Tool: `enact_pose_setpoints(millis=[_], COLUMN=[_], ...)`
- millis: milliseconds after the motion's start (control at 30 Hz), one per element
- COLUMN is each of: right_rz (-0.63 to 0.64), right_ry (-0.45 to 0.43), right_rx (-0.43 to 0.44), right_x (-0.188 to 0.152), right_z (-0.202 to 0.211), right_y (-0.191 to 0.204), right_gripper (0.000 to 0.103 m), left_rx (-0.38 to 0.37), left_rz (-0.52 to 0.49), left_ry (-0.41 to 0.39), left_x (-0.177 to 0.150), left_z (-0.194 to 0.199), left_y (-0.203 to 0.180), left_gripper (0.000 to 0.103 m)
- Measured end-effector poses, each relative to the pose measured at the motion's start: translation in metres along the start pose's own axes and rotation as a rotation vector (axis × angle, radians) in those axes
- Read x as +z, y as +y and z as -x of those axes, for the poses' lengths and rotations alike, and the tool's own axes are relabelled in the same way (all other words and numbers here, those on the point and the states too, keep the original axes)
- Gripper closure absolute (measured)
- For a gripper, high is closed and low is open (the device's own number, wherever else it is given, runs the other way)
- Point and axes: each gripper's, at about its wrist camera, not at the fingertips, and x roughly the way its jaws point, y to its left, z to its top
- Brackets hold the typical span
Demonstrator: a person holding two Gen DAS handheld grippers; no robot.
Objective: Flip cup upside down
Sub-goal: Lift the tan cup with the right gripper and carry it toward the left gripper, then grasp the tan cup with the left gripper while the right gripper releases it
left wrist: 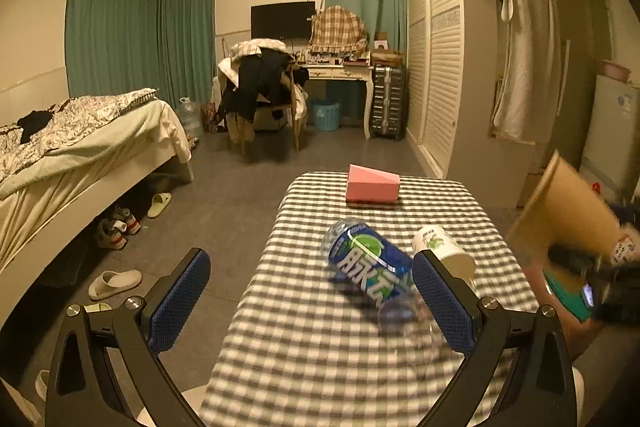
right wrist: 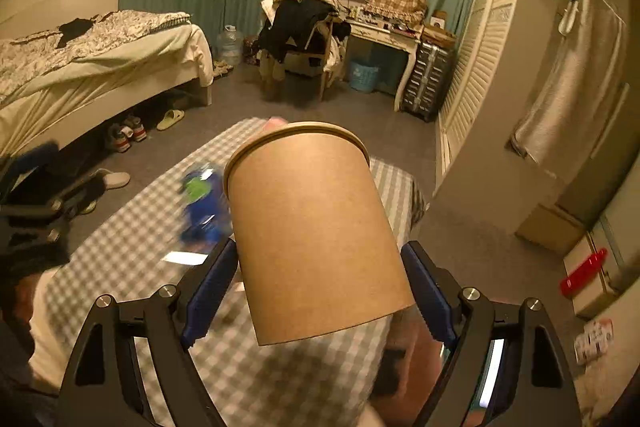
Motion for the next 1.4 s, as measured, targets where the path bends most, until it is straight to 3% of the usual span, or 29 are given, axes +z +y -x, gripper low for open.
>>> enact_pose_setpoints(millis=[200,300,400,633,767,867,900,1067,1200,1400], right_rz=[-0.109,-0.174,-0.27,-0.307,-0.284,-0.272,-0.274,-0.259,-0.274,-0.349], right_ry=[0.078,0.119,0.182,0.245,0.23,0.209,0.196,0.043,-0.045,-0.096], right_rx=[0.067,0.035,0.05,0.005,-0.001,0.052,0.048,0.011,-0.052,-0.093], right_x=[-0.051,-0.069,-0.083,-0.097,-0.097,-0.093,-0.091,-0.082,-0.087,-0.113], right_z=[0.029,0.022,0.006,-0.022,-0.024,-0.022,-0.017,0.027,0.058,0.083], right_y=[0.065,0.09,0.1,0.103,0.104,0.103,0.102,0.081,0.05,0.003], right_gripper=[0.02,0.02,0.02,0.02,0.019,0.018,0.011,0.003,0.0,0.0], left_rx=[0.042,0.061,0.072,0.091,0.098,0.109,0.112,0.129,0.079,-0.009], left_rz=[-0.01,-0.007,0.015,0.039,0.044,0.035,0.034,0.021,0.038,0.04], left_ry=[-0.02,-0.023,-0.01,0.024,0.041,0.04,0.042,0.048,0.063,0.086], left_x=[-0.025,-0.038,-0.047,-0.058,-0.063,-0.063,-0.063,-0.061,-0.063,-0.074], left_z=[0.034,0.041,0.041,0.029,0.025,0.028,0.028,0.035,0.045,0.056], left_y=[0.019,0.028,0.039,0.051,0.051,0.049,0.047,0.029,0.006,-0.05], left_gripper=[0.0,0.0,0.0,0.0,0.0,0.0,0.0,0.0,0.0,0.0])
